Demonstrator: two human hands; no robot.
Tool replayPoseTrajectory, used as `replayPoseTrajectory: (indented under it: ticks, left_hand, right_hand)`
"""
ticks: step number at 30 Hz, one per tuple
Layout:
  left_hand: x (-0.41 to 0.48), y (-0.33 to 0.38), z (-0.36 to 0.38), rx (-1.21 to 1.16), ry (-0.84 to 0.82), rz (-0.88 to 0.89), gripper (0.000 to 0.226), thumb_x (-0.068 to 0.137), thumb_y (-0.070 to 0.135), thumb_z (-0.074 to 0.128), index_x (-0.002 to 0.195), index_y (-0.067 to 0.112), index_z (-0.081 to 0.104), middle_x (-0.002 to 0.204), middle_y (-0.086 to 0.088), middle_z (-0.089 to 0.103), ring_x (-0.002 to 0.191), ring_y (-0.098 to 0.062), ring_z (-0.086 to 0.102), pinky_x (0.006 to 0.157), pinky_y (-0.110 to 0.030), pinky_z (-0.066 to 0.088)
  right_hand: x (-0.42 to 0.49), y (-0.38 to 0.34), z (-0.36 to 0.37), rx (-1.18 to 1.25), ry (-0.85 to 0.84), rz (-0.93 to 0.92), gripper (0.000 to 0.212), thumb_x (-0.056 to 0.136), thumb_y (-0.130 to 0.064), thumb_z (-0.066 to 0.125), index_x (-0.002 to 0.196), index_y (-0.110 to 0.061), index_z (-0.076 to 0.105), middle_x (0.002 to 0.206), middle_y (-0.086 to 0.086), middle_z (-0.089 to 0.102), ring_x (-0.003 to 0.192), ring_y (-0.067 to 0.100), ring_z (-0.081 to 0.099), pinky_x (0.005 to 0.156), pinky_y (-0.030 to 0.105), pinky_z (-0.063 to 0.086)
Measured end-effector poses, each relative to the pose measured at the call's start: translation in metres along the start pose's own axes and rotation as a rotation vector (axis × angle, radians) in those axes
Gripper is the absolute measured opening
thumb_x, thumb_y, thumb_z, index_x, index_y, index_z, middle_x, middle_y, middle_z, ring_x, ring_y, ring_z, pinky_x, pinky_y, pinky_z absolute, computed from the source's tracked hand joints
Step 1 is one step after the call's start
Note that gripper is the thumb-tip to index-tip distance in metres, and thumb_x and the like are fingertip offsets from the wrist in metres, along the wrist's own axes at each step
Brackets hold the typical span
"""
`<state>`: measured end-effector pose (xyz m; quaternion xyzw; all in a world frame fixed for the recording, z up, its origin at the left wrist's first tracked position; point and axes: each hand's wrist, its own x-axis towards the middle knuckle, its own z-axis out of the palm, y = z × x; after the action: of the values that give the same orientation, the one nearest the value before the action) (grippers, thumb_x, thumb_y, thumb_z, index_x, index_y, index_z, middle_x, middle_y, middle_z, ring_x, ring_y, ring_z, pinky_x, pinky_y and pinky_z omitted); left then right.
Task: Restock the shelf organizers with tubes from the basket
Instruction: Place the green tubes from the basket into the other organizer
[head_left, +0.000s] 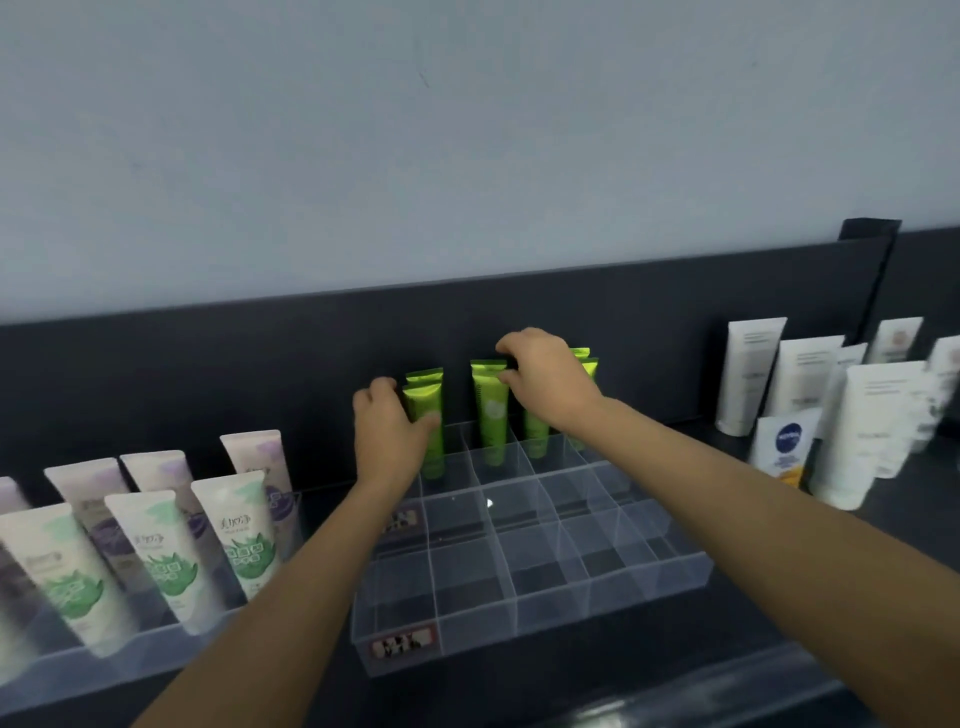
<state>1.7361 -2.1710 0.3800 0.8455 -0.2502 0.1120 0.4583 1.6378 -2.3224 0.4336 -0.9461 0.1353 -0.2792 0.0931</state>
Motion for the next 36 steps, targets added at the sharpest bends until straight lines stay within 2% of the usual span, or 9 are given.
replayPoseTrajectory:
  ticks: [4, 8, 12, 16, 19, 23, 27, 31, 36]
  left_hand:
    - [-0.02, 0.028, -0.008, 0.055, 0.078, 0.159, 0.062, 0.081, 0.019, 0.073, 0.132, 0.006, 0.041, 0.134, -0.016, 0.039, 0.121, -0.029, 0.043, 0.099, -0.036, 0.039]
    - [-0.058, 0.06, 0.001, 0.068, 0.006, 0.353, 0.054, 0.081, 0.021, 0.071, 0.127, 0.006, 0.048, 0.127, -0.014, 0.047, 0.119, -0.027, 0.043, 0.097, -0.029, 0.035]
    - [-0.108, 0.085, 0.025, 0.034, -0.114, 0.42, 0.053, 0.081, 0.026, 0.069, 0.126, 0.009, 0.049, 0.126, -0.009, 0.048, 0.118, -0.022, 0.045, 0.09, -0.022, 0.032]
    - [-0.171, 0.11, 0.057, -0.033, -0.295, 0.537, 0.045, 0.086, 0.03, 0.066, 0.125, 0.014, 0.051, 0.126, -0.004, 0.051, 0.115, -0.018, 0.049, 0.092, -0.026, 0.038]
    - [-0.219, 0.122, 0.084, -0.09, -0.43, 0.647, 0.037, 0.085, 0.026, 0.068, 0.117, 0.012, 0.058, 0.114, -0.004, 0.059, 0.104, -0.018, 0.057, 0.087, -0.031, 0.047]
    - [-0.28, 0.12, 0.13, -0.139, -0.627, 0.745, 0.025, 0.081, 0.02, 0.069, 0.102, 0.009, 0.065, 0.097, -0.005, 0.065, 0.089, -0.02, 0.063, 0.079, -0.038, 0.054]
    - [-0.333, 0.103, 0.176, -0.05, -0.907, 0.737, 0.027, 0.082, 0.021, 0.069, 0.106, 0.009, 0.064, 0.099, -0.007, 0.065, 0.092, -0.022, 0.062, 0.082, -0.04, 0.053]
    - [-0.378, 0.077, 0.215, 0.125, -1.16, 0.723, 0.024, 0.085, 0.025, 0.065, 0.104, 0.01, 0.065, 0.103, -0.006, 0.064, 0.096, -0.022, 0.062, 0.083, -0.038, 0.051]
    - [-0.417, 0.047, 0.256, 0.28, -1.363, 0.687, 0.02, 0.089, 0.025, 0.061, 0.1, 0.009, 0.067, 0.097, -0.003, 0.067, 0.093, -0.019, 0.062, 0.081, -0.036, 0.051]
  right_hand:
    - [-0.029, 0.001, -0.021, 0.026, 0.066, 0.05, 0.038, 0.09, -0.007, 0.057, 0.127, -0.005, 0.054, 0.125, 0.015, 0.056, 0.113, 0.031, 0.055, 0.094, 0.04, 0.048]
    - [-0.076, 0.015, -0.042, 0.032, 0.121, 0.144, 0.031, 0.084, -0.006, 0.057, 0.115, -0.006, 0.061, 0.107, 0.014, 0.061, 0.098, 0.032, 0.059, 0.083, 0.041, 0.05]
    - [-0.149, 0.04, -0.06, 0.055, 0.169, 0.268, 0.025, 0.083, -0.009, 0.061, 0.108, -0.007, 0.064, 0.103, 0.015, 0.063, 0.094, 0.031, 0.061, 0.082, 0.042, 0.051]
    - [-0.237, 0.069, -0.072, 0.083, 0.189, 0.416, 0.024, 0.086, -0.011, 0.065, 0.109, -0.005, 0.065, 0.105, 0.014, 0.067, 0.096, 0.028, 0.062, 0.086, 0.039, 0.051]
    - [-0.304, 0.095, -0.074, 0.059, 0.185, 0.534, 0.02, 0.085, -0.01, 0.065, 0.104, -0.004, 0.067, 0.101, 0.016, 0.067, 0.094, 0.029, 0.062, 0.083, 0.038, 0.05]
    - [-0.387, 0.125, -0.062, 0.094, 0.086, 0.724, 0.019, 0.085, -0.009, 0.062, 0.102, -0.006, 0.069, 0.1, 0.012, 0.069, 0.093, 0.026, 0.063, 0.082, 0.032, 0.049]
    - [-0.466, 0.146, -0.038, 0.146, -0.05, 0.918, 0.019, 0.085, -0.009, 0.061, 0.102, -0.008, 0.07, 0.101, 0.009, 0.071, 0.095, 0.023, 0.066, 0.084, 0.027, 0.047]
    - [-0.54, 0.158, -0.015, 0.193, -0.2, 1.134, 0.019, 0.086, -0.011, 0.056, 0.097, -0.005, 0.07, 0.102, 0.013, 0.072, 0.099, 0.029, 0.065, 0.087, 0.034, 0.049]
    - [-0.613, 0.17, 0.007, 0.174, -0.367, 1.298, 0.02, 0.083, -0.006, 0.055, 0.093, -0.002, 0.071, 0.101, 0.014, 0.071, 0.102, 0.028, 0.063, 0.084, 0.029, 0.045]
